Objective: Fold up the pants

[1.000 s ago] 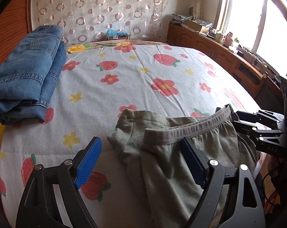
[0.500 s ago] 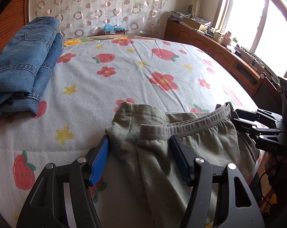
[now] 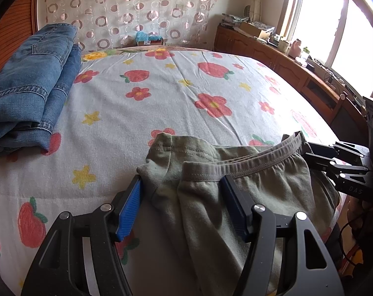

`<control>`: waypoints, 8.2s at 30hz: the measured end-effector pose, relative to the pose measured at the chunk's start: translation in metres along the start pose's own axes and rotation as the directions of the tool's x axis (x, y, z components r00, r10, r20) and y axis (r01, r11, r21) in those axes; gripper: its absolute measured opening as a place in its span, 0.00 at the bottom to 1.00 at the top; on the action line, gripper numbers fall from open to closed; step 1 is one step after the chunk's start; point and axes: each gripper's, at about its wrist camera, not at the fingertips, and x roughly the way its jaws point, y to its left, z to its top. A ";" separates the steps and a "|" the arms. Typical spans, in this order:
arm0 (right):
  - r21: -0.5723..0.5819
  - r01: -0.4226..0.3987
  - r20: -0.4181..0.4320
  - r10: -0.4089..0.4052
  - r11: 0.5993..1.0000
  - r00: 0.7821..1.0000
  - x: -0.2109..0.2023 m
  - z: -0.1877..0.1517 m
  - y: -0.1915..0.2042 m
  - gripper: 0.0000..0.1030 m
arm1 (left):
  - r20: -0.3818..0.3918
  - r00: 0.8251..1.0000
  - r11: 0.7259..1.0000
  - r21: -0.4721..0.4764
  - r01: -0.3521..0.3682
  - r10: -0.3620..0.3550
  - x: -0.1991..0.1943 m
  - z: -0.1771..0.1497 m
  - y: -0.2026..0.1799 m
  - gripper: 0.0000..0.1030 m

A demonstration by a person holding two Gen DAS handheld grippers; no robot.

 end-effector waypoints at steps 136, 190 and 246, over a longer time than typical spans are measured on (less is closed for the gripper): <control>-0.442 -0.069 0.313 0.225 0.895 0.923 0.091 0.206 0.006 0.10 | 0.393 0.882 0.966 -0.082 -0.247 0.259 -0.094 0.124 0.117 0.17; -0.555 -0.313 0.113 0.442 0.771 0.890 0.201 0.270 0.033 0.42 | 0.307 0.816 0.856 -0.347 -0.384 0.491 -0.071 0.063 0.172 0.50; -0.297 -0.162 0.252 0.241 0.941 0.937 0.010 0.100 -0.047 0.61 | 0.329 0.875 0.932 -0.203 -0.302 0.355 -0.120 0.060 0.066 1.00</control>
